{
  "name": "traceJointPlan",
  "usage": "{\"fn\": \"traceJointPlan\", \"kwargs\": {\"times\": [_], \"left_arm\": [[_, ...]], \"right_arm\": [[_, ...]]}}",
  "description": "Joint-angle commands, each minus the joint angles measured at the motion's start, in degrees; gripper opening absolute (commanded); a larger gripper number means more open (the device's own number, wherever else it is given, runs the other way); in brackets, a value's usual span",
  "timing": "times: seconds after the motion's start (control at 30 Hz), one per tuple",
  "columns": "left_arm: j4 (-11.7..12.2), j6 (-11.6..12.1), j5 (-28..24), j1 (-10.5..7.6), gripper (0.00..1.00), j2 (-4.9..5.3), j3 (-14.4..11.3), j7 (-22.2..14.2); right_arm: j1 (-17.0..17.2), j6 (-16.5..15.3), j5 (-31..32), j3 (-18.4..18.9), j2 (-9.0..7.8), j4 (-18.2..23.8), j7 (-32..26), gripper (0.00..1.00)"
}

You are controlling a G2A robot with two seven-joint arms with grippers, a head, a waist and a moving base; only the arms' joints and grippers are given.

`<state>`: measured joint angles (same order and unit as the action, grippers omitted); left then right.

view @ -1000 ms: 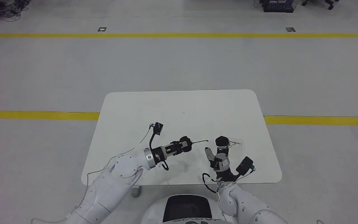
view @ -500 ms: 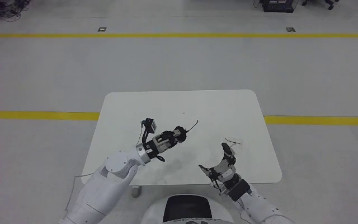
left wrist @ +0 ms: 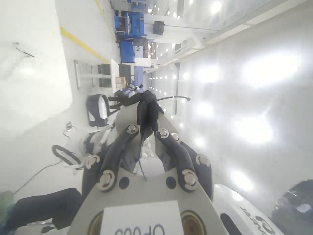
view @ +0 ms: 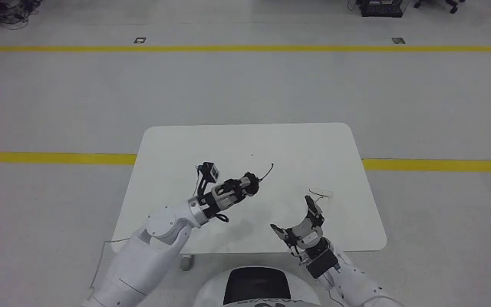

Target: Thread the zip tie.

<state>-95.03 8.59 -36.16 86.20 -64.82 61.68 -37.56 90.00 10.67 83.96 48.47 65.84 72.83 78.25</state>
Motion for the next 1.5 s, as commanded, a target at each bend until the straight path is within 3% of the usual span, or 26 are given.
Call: {"fn": "traceJointPlan", "kwargs": {"times": [0.0, 0.17, 0.33, 0.63, 0.9, 1.1, 1.47], "left_arm": [[0.96, 0.48, -3.61, -0.44, 0.00, -0.31, -1.17, -1.82], [3.03, 1.30, -5.54, -2.32, 0.00, -1.07, -4.02, -2.26], [3.69, 0.80, -4.32, -4.41, 0.00, -1.62, -6.74, -2.74], [3.69, 0.80, -4.32, -4.41, 0.00, -1.62, -6.74, -2.74], [1.93, 3.29, -10.13, -2.51, 0.00, -1.78, -6.68, -3.84], [0.70, 3.36, -10.92, -2.18, 0.00, -1.75, -6.32, -3.01], [-6.00, 4.74, -10.00, 1.25, 0.00, -0.81, -2.48, -1.45]], "right_arm": [[0.10, 0.86, -0.65, 0.43, 0.20, -0.39, 0.67, 1.00], [0.16, 3.63, -0.62, 1.18, 0.73, -0.90, 1.39, 1.00], [0.17, 3.10, -0.35, 1.51, 1.16, -1.02, 1.39, 1.00], [0.17, 3.10, -0.35, 1.51, 1.16, -1.02, 1.39, 1.00], [0.59, 3.87, -1.55, 3.13, 1.68, 1.69, -0.44, 1.00], [-0.32, 4.90, -1.01, 3.79, 2.23, 2.86, -1.63, 1.00], [-3.16, 2.96, 2.49, 2.96, 3.39, 4.83, -3.64, 1.00]]}}
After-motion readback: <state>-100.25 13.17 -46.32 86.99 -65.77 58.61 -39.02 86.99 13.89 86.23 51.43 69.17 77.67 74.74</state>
